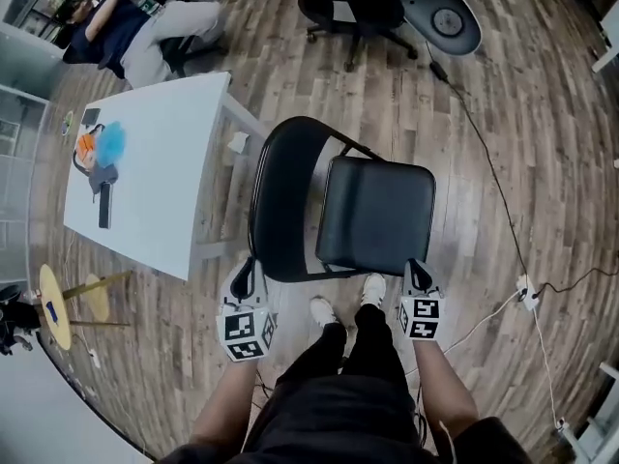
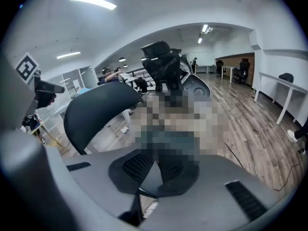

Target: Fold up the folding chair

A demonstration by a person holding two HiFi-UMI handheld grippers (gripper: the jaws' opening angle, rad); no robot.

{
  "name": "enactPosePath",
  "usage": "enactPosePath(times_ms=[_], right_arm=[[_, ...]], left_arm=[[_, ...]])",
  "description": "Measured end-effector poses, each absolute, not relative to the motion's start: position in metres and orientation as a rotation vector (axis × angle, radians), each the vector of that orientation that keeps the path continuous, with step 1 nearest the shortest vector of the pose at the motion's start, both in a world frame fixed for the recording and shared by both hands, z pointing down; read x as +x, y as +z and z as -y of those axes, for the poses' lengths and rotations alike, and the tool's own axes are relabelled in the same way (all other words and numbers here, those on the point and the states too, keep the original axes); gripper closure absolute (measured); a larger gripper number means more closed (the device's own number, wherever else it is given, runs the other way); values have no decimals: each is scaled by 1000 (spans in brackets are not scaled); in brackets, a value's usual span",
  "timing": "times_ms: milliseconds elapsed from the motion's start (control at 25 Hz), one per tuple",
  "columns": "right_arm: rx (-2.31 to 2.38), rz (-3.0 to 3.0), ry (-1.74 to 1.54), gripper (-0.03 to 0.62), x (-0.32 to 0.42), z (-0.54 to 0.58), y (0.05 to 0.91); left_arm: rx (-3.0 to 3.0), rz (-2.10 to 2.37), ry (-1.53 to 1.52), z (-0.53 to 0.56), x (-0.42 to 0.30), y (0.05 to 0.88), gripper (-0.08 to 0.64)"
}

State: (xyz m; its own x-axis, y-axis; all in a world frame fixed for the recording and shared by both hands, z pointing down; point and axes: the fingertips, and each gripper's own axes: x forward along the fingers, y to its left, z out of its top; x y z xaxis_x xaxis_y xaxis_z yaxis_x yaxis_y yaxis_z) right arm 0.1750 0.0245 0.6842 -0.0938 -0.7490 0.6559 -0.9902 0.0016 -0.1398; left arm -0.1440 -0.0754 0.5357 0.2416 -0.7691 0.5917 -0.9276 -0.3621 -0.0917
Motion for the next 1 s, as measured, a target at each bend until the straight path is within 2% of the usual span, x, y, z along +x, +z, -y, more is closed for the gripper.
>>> enactPosePath(times_ms=[80, 120, 160, 200, 360, 600, 800, 1000], right_arm=[[1777, 1883, 889, 577, 193, -19, 710], [1766, 1883, 929, 543, 199, -20, 723], [1750, 1880, 977, 449, 203, -23, 737], [1731, 1874, 1028, 412, 207, -28, 752], [1704, 1809, 1245, 354, 234, -43, 814], [1702, 1691, 1677, 259, 257, -67, 919], [1558, 1714, 1912, 235, 254, -79, 990], [1452, 1820, 2108, 220, 243, -66, 1016]], left_arm=[[2188, 1644, 873, 87, -153, 544, 495], [2156, 1654, 908, 90, -157, 551, 454], [2121, 1649, 946, 91, -161, 558, 409], [2088, 1638, 976, 91, -164, 566, 368], [2009, 1594, 1008, 104, -157, 590, 311], [1987, 1458, 1044, 115, -141, 624, 291], [1969, 1394, 1000, 123, -135, 654, 291], [1975, 1350, 924, 127, -132, 667, 293]])
